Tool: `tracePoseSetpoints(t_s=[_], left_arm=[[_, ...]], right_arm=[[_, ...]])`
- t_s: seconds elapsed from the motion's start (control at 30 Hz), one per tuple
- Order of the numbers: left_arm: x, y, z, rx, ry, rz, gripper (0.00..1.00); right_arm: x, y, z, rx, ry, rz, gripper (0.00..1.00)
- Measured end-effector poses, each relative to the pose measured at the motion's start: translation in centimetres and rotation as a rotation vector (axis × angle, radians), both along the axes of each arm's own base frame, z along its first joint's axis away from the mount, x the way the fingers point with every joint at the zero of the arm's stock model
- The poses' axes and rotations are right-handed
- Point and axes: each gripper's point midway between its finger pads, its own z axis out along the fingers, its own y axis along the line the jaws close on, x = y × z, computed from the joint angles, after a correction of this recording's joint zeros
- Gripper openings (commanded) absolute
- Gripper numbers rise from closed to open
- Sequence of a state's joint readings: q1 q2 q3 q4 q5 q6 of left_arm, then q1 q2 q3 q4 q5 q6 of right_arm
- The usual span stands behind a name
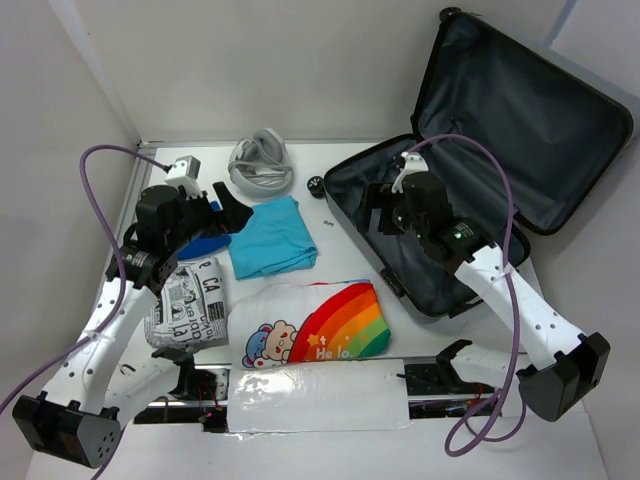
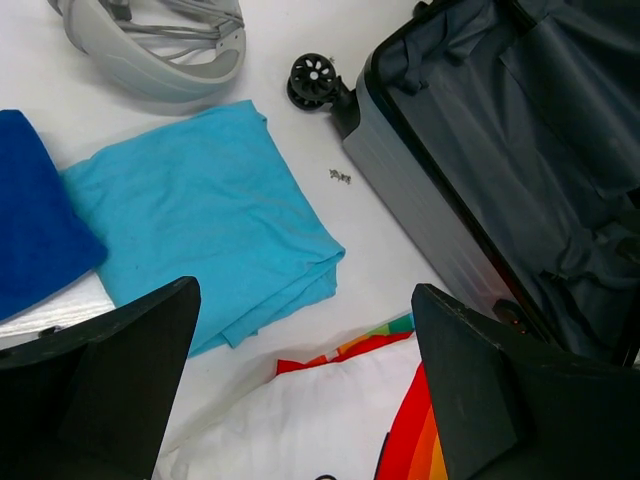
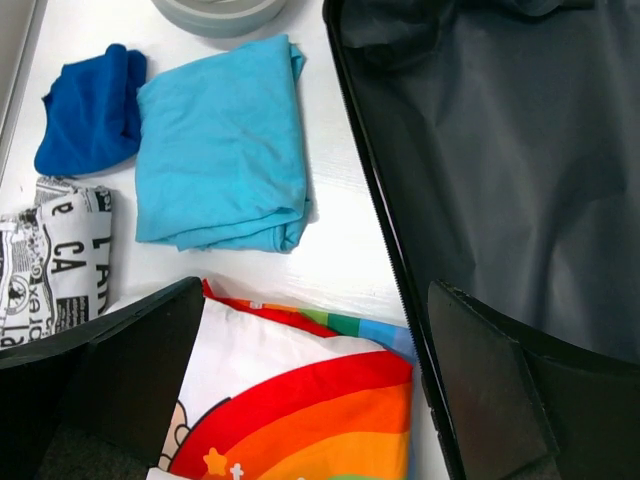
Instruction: Pack the luggage
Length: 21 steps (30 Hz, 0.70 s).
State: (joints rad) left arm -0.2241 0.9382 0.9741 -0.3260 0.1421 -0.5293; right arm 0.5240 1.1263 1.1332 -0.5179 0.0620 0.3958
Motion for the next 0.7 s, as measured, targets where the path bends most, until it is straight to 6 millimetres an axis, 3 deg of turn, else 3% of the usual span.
tracePoseSetpoints(t_s=[0.23,0.47,0.6,0.7], left_arm=[[-0.2,-0.4,0.1,-0.009,0.002,-0.024,1.0],[-0.8,-1.4,-0.3,-0.031,0.015,-0.087,1.0],[-1.3,-2.3,-2.0,-0.048,0.05,-0.141,1.0],[-1.6,-3.1,-4.0,-0.059,0.103,-0.186,1.0]], right_arm=[[-0.6,0.6,-0.4,-0.058,-0.013,0.016,1.0],[-1.7,1.4,-2.7,-0.118,0.066,0.057,1.0],[-4.1,3.9,-5.7,-0.171,0.153,0.154,1.0],[-8.1,5.8,-9.1,-0.225,0.218,0.234,1.0]])
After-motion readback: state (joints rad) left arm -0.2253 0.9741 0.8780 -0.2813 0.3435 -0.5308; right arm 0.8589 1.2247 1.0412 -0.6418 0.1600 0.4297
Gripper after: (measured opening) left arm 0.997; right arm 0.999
